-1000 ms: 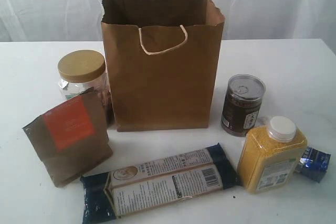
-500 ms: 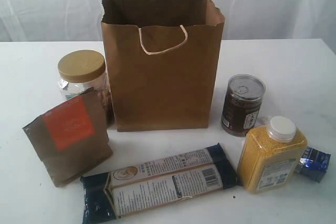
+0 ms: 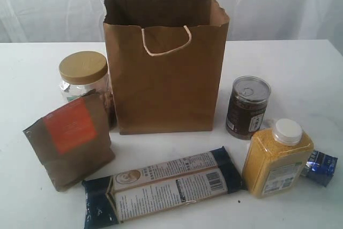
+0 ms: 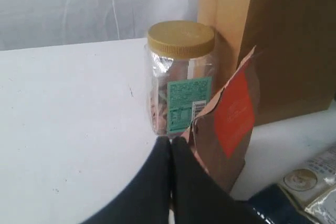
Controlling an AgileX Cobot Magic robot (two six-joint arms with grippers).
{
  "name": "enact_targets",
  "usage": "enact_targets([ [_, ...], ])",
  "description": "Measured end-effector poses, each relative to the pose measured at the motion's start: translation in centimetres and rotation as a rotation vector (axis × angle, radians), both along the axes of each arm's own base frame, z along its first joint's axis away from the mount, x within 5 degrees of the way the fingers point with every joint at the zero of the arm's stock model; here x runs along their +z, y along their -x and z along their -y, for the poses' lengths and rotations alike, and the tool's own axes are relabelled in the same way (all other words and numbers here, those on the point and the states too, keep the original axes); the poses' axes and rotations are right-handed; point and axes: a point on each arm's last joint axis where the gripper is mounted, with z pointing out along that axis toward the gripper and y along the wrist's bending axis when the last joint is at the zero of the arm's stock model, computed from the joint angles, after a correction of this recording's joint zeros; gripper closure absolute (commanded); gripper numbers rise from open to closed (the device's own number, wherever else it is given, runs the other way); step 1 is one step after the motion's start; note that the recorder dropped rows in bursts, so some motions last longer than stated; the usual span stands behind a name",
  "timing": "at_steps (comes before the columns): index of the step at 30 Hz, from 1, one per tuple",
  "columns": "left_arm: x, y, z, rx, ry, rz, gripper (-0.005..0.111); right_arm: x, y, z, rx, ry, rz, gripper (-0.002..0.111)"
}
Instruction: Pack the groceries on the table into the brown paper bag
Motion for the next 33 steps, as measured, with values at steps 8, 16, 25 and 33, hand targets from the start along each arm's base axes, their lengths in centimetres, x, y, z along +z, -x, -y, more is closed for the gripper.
enact_targets([
  [8,-2.8,0.6,-0.2,0.01,0.032,-0.001,0.107,0.0,0.0,0.0,0.0,0.0,0.0,0.062],
  [16,-3.0,0.7,-0.3,0.01,-0.021,0.001,0.107,0.0,0.0,0.0,0.0,0.0,0.0,0.062],
  [25,-3.0,0.7,-0.3,0.01,-0.024,0.0,0.107,0.0,0.0,0.0,0.0,0.0,0.0,0.062],
  [33,-3.1,0.7,-0.3,0.009,-0.025,-0.002,0.107,0.0,0.0,0.0,0.0,0.0,0.0,0.062],
])
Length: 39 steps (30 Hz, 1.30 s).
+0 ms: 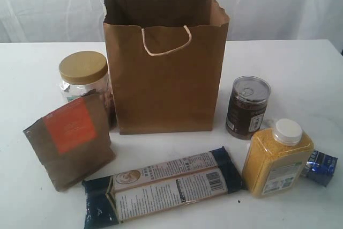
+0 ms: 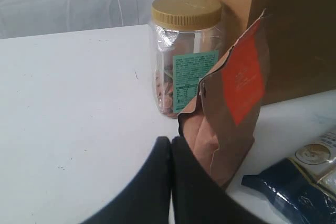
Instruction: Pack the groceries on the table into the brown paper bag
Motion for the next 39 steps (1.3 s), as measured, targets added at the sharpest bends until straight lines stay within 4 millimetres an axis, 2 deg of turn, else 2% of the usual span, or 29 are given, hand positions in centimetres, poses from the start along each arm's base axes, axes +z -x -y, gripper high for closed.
enact_targets([
  [7,0.0,0.0,0.0,0.0,0.0,0.0,0.107,0.2,0.0,0.0,0.002,-0.029,0.022,0.062],
  [12,0.0,0.0,0.0,0.0,0.0,0.0,0.107,2.1,0.1,-0.1,0.02,-0.277,0.204,0.062],
  [17,0.0,0.0,0.0,0.0,0.0,0.0,0.107,3.1,0.3,0.0,0.038,-0.374,0.309,0.062],
  [21,0.0,0.0,0.0,0.0,0.0,0.0,0.107,3.2,0.3,0.0,0.046,-0.461,0.3,0.062],
  [26,0.0,0.0,0.0,0.0,0.0,0.0,0.107,3.1,0.3,0.0,0.045,-0.482,0.283,0.062],
  [32,0.0,0.0,0.0,0.0,0.0,0.0,0.107,2.7,0.2,-0.1,0.015,-0.433,0.124,0.062],
  [35,0.0,0.0,0.0,0.0,-0.001,-0.002,0.107,3.8,0.3,0.0,0.003,-0.393,0.085,0.062],
  [39,0.0,0.0,0.0,0.0,-0.001,-0.002,0.107,7.6,0.4,0.1,-0.017,-0.337,0.045,0.06],
])
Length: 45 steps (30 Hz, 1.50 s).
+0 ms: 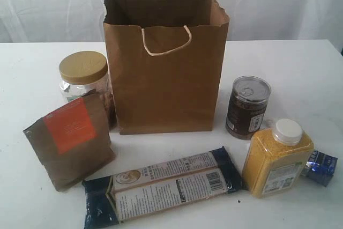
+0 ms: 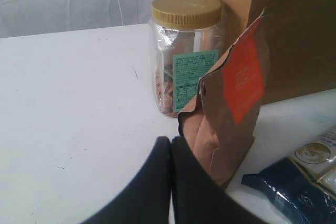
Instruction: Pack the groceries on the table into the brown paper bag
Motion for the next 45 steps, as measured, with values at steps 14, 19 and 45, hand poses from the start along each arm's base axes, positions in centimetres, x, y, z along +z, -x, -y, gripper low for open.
enact_targets([
  [14,0.0,0.0,0.0,0.0,0.0,0.0,0.107,9.5,-9.4,-4.4,0.619,0.965,-0.556,0.056],
  [19,0.0,0.0,0.0,0.0,0.0,0.0,0.107,9.7,-14.0,-6.3,0.739,1.157,-0.605,0.043],
  [45,0.0,0.0,0.0,0.0,0.0,0.0,0.107,2.3,-26.5,-7.7,0.292,0.58,-0.926,0.022],
])
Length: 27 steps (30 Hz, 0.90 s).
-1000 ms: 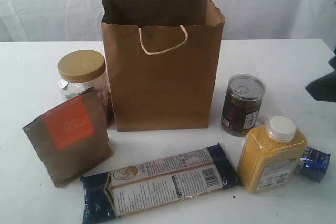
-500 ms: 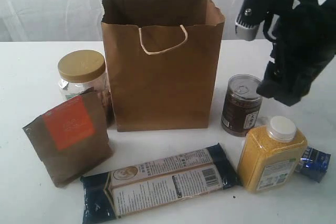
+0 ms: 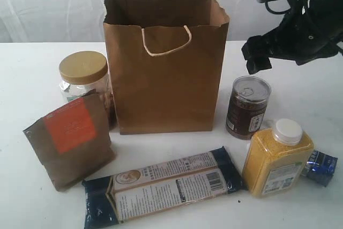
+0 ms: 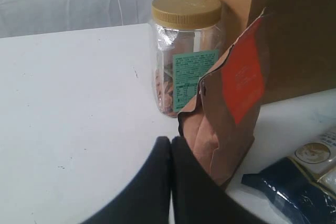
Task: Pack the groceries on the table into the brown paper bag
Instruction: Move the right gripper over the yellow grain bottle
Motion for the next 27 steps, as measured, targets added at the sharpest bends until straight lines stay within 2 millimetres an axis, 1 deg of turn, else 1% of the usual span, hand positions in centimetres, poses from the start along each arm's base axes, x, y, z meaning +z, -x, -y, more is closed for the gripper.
enact_targets([
  [5,0.0,0.0,0.0,0.0,0.0,0.0,0.107,-1.5,-0.8,-0.2,-0.03,-0.02,-0.051,0.022],
  [9,0.0,0.0,0.0,0.0,0.0,0.0,0.107,-1.7,-0.6,-0.1,-0.012,-0.004,-0.074,0.023],
  [11,0.0,0.0,0.0,0.0,0.0,0.0,0.107,-0.9,0.0,0.0,0.032,0.02,-0.068,0.023],
  [15,0.0,0.0,0.0,0.0,0.0,0.0,0.107,1.6,2.0,0.3,0.19,0.098,-0.023,0.023],
  [17,0.0,0.0,0.0,0.0,0.0,0.0,0.107,3.1,3.6,0.7,0.312,0.166,-0.014,0.023],
  [21,0.0,0.0,0.0,0.0,0.0,0.0,0.107,5.2,6.9,1.6,0.512,0.276,-0.05,0.023],
  [23,0.0,0.0,0.0,0.0,0.0,0.0,0.107,5.9,8.1,1.9,0.561,0.293,-0.055,0.024],
  [25,0.0,0.0,0.0,0.0,0.0,0.0,0.107,6.3,8.7,1.7,0.59,0.27,-0.047,0.026],
  [26,0.0,0.0,0.0,0.0,0.0,0.0,0.107,6.3,8.8,1.6,0.604,0.251,-0.048,0.026],
  [27,0.0,0.0,0.0,0.0,0.0,0.0,0.107,6.2,9.0,1.2,0.656,0.228,-0.043,0.026],
])
